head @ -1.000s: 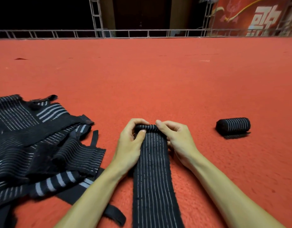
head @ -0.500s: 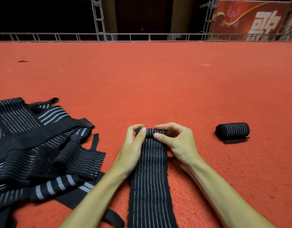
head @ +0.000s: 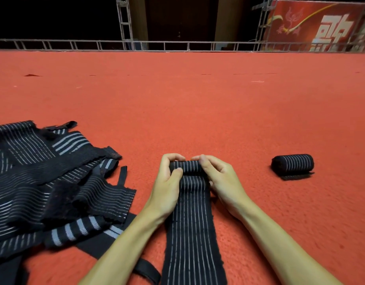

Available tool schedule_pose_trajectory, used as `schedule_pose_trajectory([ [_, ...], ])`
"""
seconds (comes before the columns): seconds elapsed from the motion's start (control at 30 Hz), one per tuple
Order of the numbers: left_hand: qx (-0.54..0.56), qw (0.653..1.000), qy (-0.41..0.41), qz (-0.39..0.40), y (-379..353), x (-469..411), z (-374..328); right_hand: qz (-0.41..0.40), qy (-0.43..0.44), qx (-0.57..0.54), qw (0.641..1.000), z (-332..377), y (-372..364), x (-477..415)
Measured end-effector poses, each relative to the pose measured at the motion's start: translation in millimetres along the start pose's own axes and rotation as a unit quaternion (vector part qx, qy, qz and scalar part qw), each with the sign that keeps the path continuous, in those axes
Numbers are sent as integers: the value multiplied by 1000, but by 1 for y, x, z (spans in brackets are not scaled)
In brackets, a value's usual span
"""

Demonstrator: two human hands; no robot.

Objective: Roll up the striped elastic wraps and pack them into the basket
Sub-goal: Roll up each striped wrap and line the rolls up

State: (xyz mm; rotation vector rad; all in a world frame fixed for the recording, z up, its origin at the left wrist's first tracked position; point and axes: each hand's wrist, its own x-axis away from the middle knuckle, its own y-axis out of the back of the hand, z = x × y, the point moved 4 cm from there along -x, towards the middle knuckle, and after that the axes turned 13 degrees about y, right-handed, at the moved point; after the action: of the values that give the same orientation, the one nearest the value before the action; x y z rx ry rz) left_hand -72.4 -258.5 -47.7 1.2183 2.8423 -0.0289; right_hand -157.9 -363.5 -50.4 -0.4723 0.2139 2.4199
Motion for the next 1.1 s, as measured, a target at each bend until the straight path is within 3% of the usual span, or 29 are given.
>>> schedule_pose_trajectory([
  [0.3, 39, 999, 25, 14, -2, 1, -1, -16, 14, -31, 999, 3, 5, 2],
  [0.63, -22, 996, 83, 12, -2, -2, 7, -11, 35, -42, 998, 6, 6, 4],
  [0.77, -42, 997, 62, -8, -1, -2, 5, -16, 24, -45, 999, 4, 7, 4],
  [0.97, 47, 998, 27, 9, 2, -1, 2, 8, 13, -95, 995, 0, 6, 3],
  [1.1, 75, 997, 0, 14, 4, -1, 1, -8, -14, -72, 997, -5, 3, 2],
])
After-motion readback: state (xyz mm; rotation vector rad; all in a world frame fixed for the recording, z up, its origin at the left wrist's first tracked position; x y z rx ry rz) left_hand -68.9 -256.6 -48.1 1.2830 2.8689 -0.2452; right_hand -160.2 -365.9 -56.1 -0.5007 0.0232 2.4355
